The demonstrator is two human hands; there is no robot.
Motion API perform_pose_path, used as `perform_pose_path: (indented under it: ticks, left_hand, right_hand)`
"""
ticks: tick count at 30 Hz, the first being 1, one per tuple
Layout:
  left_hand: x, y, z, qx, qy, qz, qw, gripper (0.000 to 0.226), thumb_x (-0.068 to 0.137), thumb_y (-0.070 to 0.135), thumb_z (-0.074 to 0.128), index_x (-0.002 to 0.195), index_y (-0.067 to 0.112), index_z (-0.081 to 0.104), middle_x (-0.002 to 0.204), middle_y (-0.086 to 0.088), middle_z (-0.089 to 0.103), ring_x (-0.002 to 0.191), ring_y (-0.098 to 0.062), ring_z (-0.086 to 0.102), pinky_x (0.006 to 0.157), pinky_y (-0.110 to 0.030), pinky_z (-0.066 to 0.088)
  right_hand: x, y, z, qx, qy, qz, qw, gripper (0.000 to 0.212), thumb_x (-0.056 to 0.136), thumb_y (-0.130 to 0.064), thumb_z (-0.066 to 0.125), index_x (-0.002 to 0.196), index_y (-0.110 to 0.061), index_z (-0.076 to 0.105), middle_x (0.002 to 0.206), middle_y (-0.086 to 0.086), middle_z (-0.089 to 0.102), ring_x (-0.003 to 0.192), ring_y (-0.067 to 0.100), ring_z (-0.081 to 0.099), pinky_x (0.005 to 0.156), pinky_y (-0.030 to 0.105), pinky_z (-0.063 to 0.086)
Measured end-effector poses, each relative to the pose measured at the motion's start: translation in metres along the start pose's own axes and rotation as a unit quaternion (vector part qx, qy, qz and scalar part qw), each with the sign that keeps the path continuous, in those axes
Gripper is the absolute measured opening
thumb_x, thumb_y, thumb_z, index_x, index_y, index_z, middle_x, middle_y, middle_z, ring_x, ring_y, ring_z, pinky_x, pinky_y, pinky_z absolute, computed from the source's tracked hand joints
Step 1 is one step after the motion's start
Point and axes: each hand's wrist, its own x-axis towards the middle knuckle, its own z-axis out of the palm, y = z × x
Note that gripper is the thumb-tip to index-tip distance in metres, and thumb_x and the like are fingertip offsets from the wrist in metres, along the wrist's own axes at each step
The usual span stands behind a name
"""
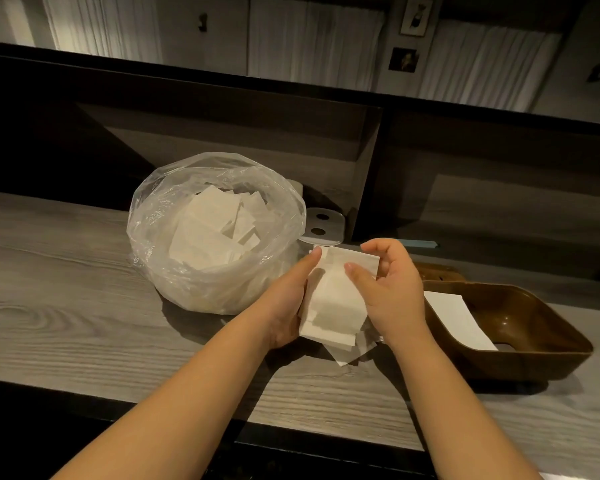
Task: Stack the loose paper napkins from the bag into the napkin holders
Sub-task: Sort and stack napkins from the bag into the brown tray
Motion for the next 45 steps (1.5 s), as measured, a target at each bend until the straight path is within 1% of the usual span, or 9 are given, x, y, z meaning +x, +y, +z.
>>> perform_pose_path:
  ticks: [8, 11, 15, 23, 26, 31, 35, 40, 45]
  left_hand:
    - [-0.002, 0.003, -0.001, -0.015, -0.005, -0.011, 1.0, 0.054, 0.094, 0.063, 0.043, 0.128, 0.024, 0.058, 0.11, -0.013, 0.073, 0.097, -0.03, 0.072, 0.074, -0.039, 0.06]
    - [-0.007, 0.002, 0.0, 0.026, -0.035, 0.012, 0.999, 0.034, 0.095, 0.047, 0.053, 0.112, 0.02, 0.063, 0.09, -0.005, 0.077, 0.079, -0.02, 0.074, 0.071, -0.033, 0.059]
    - [-0.009, 0.001, 0.001, 0.051, -0.048, 0.032, 0.997, 0.026, 0.097, 0.028, 0.057, 0.121, 0.018, 0.06, 0.094, -0.004, 0.076, 0.083, -0.018, 0.073, 0.068, -0.031, 0.058]
    - [-0.004, 0.004, 0.001, -0.023, 0.004, -0.014, 1.0, 0.041, 0.098, 0.051, 0.048, 0.121, 0.019, 0.06, 0.1, -0.01, 0.074, 0.089, -0.027, 0.07, 0.07, -0.035, 0.054]
    - [-0.002, 0.002, 0.001, -0.023, 0.005, -0.005, 1.0, 0.049, 0.098, 0.056, 0.042, 0.13, 0.023, 0.057, 0.111, -0.012, 0.072, 0.093, -0.028, 0.071, 0.069, -0.036, 0.057]
    - [0.0, 0.002, 0.0, -0.033, -0.005, -0.006, 0.999, 0.054, 0.096, 0.062, 0.041, 0.124, 0.02, 0.06, 0.099, -0.011, 0.076, 0.083, -0.026, 0.075, 0.066, -0.035, 0.059]
    - [-0.003, 0.001, 0.0, -0.006, -0.018, 0.015, 1.0, 0.034, 0.095, 0.046, 0.054, 0.113, 0.018, 0.064, 0.093, -0.007, 0.076, 0.082, -0.022, 0.074, 0.073, -0.036, 0.058]
    - [0.0, -0.001, -0.002, -0.01, 0.012, 0.033, 0.999, 0.027, 0.099, 0.022, 0.055, 0.123, 0.012, 0.061, 0.098, -0.011, 0.075, 0.082, -0.023, 0.073, 0.064, -0.033, 0.058]
    - [0.005, -0.002, -0.001, -0.055, 0.057, 0.102, 0.992, 0.022, 0.103, 0.021, 0.049, 0.122, 0.018, 0.058, 0.099, -0.009, 0.075, 0.083, -0.022, 0.074, 0.066, -0.034, 0.06]
  right_hand:
    - [-0.001, -0.002, -0.004, 0.018, -0.065, -0.015, 0.998, 0.034, 0.087, -0.018, 0.072, 0.097, -0.041, 0.048, 0.104, -0.021, 0.056, 0.095, 0.005, 0.062, 0.059, 0.015, 0.054]
    - [-0.003, 0.0, 0.002, -0.029, -0.035, -0.04, 0.998, 0.031, 0.086, -0.023, 0.073, 0.102, -0.037, 0.05, 0.099, -0.021, 0.056, 0.089, 0.0, 0.059, 0.059, 0.009, 0.049]
    - [-0.002, 0.001, 0.005, -0.006, 0.003, -0.026, 1.0, 0.036, 0.085, -0.02, 0.074, 0.097, -0.042, 0.049, 0.104, -0.014, 0.06, 0.097, 0.005, 0.06, 0.072, 0.016, 0.052]
    - [0.002, -0.004, -0.016, 0.153, 0.041, 0.009, 0.987, 0.028, 0.094, -0.021, 0.064, 0.114, -0.031, 0.046, 0.104, -0.013, 0.055, 0.091, 0.006, 0.063, 0.063, 0.018, 0.057]
    - [0.0, -0.002, -0.007, 0.097, -0.007, 0.026, 0.995, 0.028, 0.095, -0.022, 0.062, 0.112, -0.033, 0.044, 0.104, -0.015, 0.053, 0.092, 0.01, 0.061, 0.061, 0.016, 0.053]
    - [-0.001, 0.003, 0.011, -0.081, -0.033, -0.014, 0.996, 0.033, 0.093, -0.021, 0.064, 0.11, -0.034, 0.039, 0.101, -0.016, 0.049, 0.085, 0.0, 0.053, 0.061, 0.012, 0.043]
    - [-0.001, 0.003, 0.012, -0.094, -0.026, -0.024, 0.995, 0.04, 0.091, -0.022, 0.067, 0.116, -0.033, 0.037, 0.109, -0.013, 0.047, 0.084, -0.004, 0.049, 0.063, 0.01, 0.042]
    - [-0.001, -0.008, -0.002, 0.075, -0.05, 0.1, 0.991, 0.06, 0.085, -0.015, 0.074, 0.129, -0.032, 0.036, 0.107, -0.02, 0.051, 0.085, -0.001, 0.056, 0.057, 0.012, 0.051]
    - [-0.004, -0.012, -0.007, 0.072, -0.087, 0.17, 0.979, 0.072, 0.076, -0.017, 0.082, 0.127, -0.028, 0.034, 0.11, -0.003, 0.059, 0.098, 0.013, 0.061, 0.07, 0.023, 0.052]
